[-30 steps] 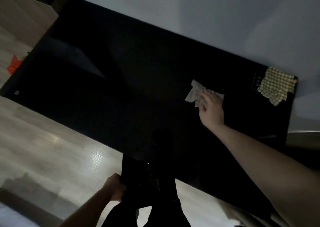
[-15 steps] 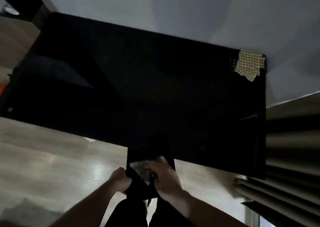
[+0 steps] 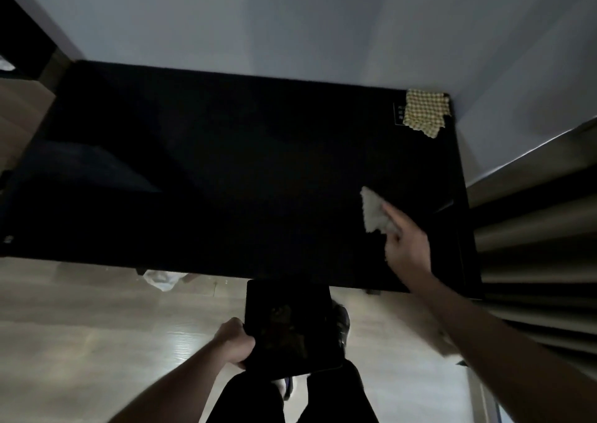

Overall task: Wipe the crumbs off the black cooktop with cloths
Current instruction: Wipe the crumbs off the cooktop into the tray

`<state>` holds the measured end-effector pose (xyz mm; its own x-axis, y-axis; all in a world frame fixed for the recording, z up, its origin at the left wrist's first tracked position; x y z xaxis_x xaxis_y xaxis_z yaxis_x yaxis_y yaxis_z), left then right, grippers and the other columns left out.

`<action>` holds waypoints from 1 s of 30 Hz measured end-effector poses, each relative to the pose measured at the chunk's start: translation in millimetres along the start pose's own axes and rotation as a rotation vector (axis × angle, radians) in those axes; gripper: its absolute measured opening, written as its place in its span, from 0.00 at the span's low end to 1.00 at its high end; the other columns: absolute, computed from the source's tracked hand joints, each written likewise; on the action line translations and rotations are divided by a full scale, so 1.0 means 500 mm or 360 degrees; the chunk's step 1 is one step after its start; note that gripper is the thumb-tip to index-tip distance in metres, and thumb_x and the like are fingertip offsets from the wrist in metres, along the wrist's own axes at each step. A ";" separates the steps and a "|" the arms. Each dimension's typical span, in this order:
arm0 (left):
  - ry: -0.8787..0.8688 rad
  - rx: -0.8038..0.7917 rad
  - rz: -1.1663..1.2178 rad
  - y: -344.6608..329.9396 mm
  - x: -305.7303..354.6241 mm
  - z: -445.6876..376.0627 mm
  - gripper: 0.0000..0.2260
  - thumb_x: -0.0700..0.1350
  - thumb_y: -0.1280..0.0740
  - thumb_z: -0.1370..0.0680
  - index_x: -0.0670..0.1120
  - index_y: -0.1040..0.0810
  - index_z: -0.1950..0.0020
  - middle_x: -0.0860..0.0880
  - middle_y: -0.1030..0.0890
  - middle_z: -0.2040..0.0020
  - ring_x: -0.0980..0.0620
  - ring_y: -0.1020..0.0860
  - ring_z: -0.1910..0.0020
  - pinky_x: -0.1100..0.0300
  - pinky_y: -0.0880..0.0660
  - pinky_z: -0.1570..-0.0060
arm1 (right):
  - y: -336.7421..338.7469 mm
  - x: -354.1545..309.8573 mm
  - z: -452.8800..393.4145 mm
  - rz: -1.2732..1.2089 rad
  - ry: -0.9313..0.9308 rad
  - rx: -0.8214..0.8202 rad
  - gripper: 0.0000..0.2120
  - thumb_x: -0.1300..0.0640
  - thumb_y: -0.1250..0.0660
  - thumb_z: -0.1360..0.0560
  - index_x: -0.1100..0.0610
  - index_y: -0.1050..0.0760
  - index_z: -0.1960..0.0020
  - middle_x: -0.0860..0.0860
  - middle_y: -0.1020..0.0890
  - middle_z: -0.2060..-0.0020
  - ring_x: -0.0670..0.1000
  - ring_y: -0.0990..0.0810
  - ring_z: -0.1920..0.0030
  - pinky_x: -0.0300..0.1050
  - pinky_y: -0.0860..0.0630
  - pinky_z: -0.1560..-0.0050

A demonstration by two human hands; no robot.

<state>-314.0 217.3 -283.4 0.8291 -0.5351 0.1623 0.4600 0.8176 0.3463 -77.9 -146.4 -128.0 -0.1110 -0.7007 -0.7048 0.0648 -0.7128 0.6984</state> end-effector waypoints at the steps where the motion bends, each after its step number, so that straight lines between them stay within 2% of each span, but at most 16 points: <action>1: 0.0014 -0.0008 0.0025 -0.002 0.004 0.005 0.16 0.40 0.39 0.35 0.39 0.20 0.50 0.40 0.15 0.54 0.42 0.13 0.62 0.49 0.14 0.64 | 0.010 0.017 -0.029 0.0050 0.0002 0.0040 0.32 0.73 0.38 0.22 0.50 0.27 0.22 0.47 0.22 0.26 0.47 0.25 0.26 0.45 0.30 0.22; 3: 0.0028 -0.0026 0.0062 -0.008 0.024 0.027 0.14 0.38 0.39 0.33 0.38 0.20 0.50 0.39 0.15 0.55 0.42 0.13 0.65 0.49 0.15 0.68 | 0.011 0.056 -0.086 0.0155 0.0017 0.0026 0.31 0.72 0.37 0.21 0.51 0.27 0.22 0.51 0.24 0.24 0.53 0.26 0.24 0.52 0.31 0.21; 5: 0.0025 -0.0015 0.0058 -0.015 0.048 0.050 0.11 0.36 0.39 0.30 0.37 0.20 0.52 0.39 0.15 0.58 0.43 0.13 0.69 0.51 0.15 0.71 | -0.024 0.099 -0.130 0.0355 -0.0030 -0.0168 0.29 0.68 0.36 0.20 0.51 0.29 0.21 0.54 0.30 0.20 0.60 0.31 0.21 0.60 0.35 0.19; 8: -0.0004 0.0021 -0.0002 -0.033 0.072 0.058 0.07 0.36 0.39 0.29 0.40 0.22 0.60 0.42 0.16 0.62 0.46 0.15 0.71 0.57 0.18 0.75 | -0.082 0.138 -0.144 0.0877 -0.0086 -0.0381 0.30 0.54 0.36 0.16 0.48 0.40 0.16 0.58 0.41 0.16 0.67 0.41 0.18 0.67 0.46 0.17; 10: 0.0008 0.0048 -0.0031 -0.043 0.086 0.060 0.07 0.37 0.39 0.29 0.39 0.21 0.58 0.42 0.16 0.60 0.46 0.15 0.69 0.57 0.18 0.74 | -0.094 0.129 -0.120 0.0996 0.0010 -0.0313 0.30 0.53 0.36 0.17 0.49 0.39 0.16 0.59 0.39 0.16 0.66 0.40 0.18 0.67 0.45 0.18; 12: 0.0030 0.0046 -0.0040 -0.061 0.093 0.057 0.08 0.37 0.39 0.29 0.39 0.20 0.58 0.43 0.16 0.61 0.47 0.15 0.69 0.58 0.18 0.74 | -0.101 0.105 -0.067 0.0820 0.0181 -0.0276 0.27 0.59 0.35 0.20 0.52 0.31 0.20 0.58 0.32 0.19 0.64 0.35 0.20 0.65 0.39 0.19; 15: 0.0054 0.0053 -0.0019 -0.083 0.101 0.056 0.09 0.38 0.39 0.30 0.39 0.19 0.58 0.43 0.15 0.62 0.47 0.14 0.67 0.56 0.16 0.70 | -0.120 0.083 0.052 0.0491 0.0384 -0.0406 0.30 0.60 0.43 0.28 0.49 0.20 0.29 0.51 0.21 0.27 0.56 0.28 0.24 0.55 0.30 0.23; 17: 0.0056 0.0047 0.0001 -0.097 0.110 0.054 0.11 0.40 0.39 0.30 0.38 0.18 0.55 0.42 0.14 0.60 0.45 0.13 0.65 0.52 0.14 0.67 | -0.138 0.072 0.135 0.0338 0.0511 -0.0566 0.31 0.58 0.46 0.31 0.45 0.18 0.32 0.46 0.18 0.30 0.53 0.24 0.26 0.49 0.31 0.25; 19: 0.0073 0.0019 0.0040 -0.113 0.120 0.056 0.11 0.39 0.38 0.29 0.37 0.18 0.54 0.40 0.14 0.60 0.43 0.13 0.67 0.50 0.14 0.67 | -0.145 0.060 0.202 0.0220 0.0489 -0.0775 0.31 0.55 0.45 0.29 0.39 0.22 0.29 0.39 0.21 0.29 0.46 0.27 0.24 0.41 0.35 0.22; 21: 0.0091 0.0020 0.0088 -0.127 0.138 0.070 0.11 0.37 0.38 0.29 0.36 0.18 0.53 0.39 0.14 0.59 0.42 0.13 0.67 0.48 0.14 0.67 | -0.135 0.057 0.231 0.0112 0.0379 -0.0964 0.31 0.53 0.45 0.27 0.36 0.25 0.27 0.33 0.25 0.27 0.38 0.31 0.24 0.28 0.40 0.25; 22: 0.0095 0.0038 0.0109 -0.133 0.150 0.081 0.11 0.36 0.38 0.28 0.35 0.18 0.53 0.38 0.14 0.58 0.42 0.13 0.66 0.48 0.15 0.68 | -0.124 0.058 0.228 0.0060 0.0348 -0.0989 0.30 0.54 0.44 0.26 0.35 0.25 0.28 0.30 0.26 0.28 0.36 0.30 0.25 0.25 0.39 0.27; 24: 0.0089 0.0065 0.0102 -0.148 0.168 0.095 0.10 0.37 0.37 0.27 0.37 0.18 0.54 0.40 0.14 0.58 0.44 0.13 0.66 0.55 0.16 0.70 | -0.080 0.062 0.185 -0.0040 0.0311 -0.0867 0.32 0.59 0.39 0.25 0.28 0.27 0.29 0.22 0.29 0.32 0.33 0.28 0.28 0.29 0.33 0.27; 26: 0.0078 0.0086 0.0064 -0.161 0.185 0.106 0.08 0.38 0.37 0.26 0.39 0.18 0.59 0.43 0.15 0.61 0.47 0.15 0.67 0.60 0.19 0.74 | -0.027 0.084 0.108 -0.0085 0.0323 -0.0653 0.36 0.63 0.39 0.25 0.26 0.29 0.29 0.23 0.29 0.31 0.34 0.27 0.28 0.32 0.31 0.27; 30: 0.0106 0.0085 0.0049 -0.186 0.195 0.099 0.08 0.40 0.37 0.28 0.41 0.18 0.61 0.44 0.15 0.63 0.47 0.14 0.66 0.56 0.16 0.69 | 0.110 0.139 -0.106 0.0001 0.0240 -0.0213 0.31 0.72 0.37 0.23 0.47 0.24 0.26 0.43 0.23 0.26 0.47 0.24 0.27 0.43 0.29 0.24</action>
<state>-291.8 78.5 -254.1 0.8628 -0.4929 0.1125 0.4175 0.8201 0.3912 -29.5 -236.1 -145.2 0.0385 -0.6908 -0.7220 0.1971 -0.7031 0.6832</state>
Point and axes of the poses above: each hand's wrist, its own z-axis away from the middle knuckle, its own y-axis out of the back of the hand, x = y × z, the point moved 8 cm from there along -z, towards the middle knuckle
